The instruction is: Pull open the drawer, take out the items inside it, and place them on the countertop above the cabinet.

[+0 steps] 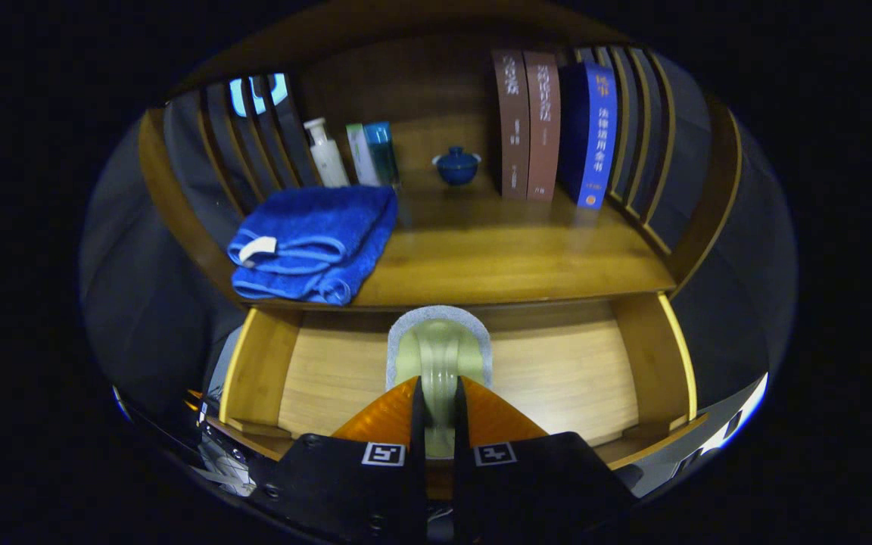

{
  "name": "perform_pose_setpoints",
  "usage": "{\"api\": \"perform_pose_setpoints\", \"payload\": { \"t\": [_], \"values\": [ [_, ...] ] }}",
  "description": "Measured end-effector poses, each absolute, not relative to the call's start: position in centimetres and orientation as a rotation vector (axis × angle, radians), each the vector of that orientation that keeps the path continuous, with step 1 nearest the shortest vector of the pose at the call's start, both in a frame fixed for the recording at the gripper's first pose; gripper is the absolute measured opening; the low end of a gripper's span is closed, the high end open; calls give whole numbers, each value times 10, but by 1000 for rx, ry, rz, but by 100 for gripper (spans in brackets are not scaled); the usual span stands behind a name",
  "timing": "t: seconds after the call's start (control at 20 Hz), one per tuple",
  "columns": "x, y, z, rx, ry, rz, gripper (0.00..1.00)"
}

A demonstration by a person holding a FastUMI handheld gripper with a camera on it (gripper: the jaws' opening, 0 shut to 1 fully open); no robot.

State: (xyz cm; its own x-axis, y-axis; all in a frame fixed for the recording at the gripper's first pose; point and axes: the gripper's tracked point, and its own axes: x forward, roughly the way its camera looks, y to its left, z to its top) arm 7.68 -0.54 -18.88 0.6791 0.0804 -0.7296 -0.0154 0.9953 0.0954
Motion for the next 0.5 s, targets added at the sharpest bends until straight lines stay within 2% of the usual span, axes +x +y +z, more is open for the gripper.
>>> {"api": "perform_pose_setpoints", "payload": {
  "t": [0.25,0.5],
  "values": [
    [128,-6,-141,110,714,63,18],
    [205,-9,-133,106,712,50,18]
  ]
}}
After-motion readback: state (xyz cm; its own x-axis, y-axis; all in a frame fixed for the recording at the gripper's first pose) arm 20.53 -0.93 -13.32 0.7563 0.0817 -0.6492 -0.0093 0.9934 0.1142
